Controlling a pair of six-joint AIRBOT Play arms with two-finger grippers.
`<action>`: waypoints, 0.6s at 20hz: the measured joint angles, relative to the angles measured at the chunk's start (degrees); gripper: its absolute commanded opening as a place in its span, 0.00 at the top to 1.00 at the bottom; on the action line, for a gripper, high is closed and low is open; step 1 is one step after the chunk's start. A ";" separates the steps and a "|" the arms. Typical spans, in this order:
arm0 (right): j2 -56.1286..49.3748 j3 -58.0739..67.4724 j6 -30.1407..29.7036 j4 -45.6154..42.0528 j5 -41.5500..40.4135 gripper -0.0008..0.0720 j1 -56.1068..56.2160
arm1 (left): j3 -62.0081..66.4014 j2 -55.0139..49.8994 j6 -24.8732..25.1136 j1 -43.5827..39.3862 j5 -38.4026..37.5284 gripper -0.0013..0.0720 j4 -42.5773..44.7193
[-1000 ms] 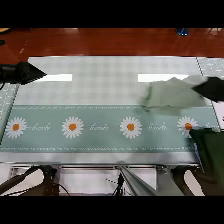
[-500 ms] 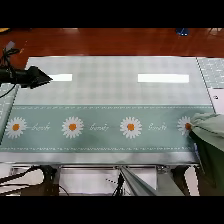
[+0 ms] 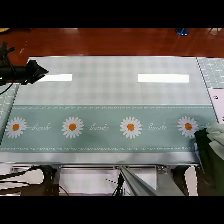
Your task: Fold the shirts.
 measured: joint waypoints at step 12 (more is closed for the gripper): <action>0.72 -7.74 -1.55 -5.46 -2.99 0.32 -0.04 | 0.15 0.20 3.34 0.55 3.50 0.52 0.02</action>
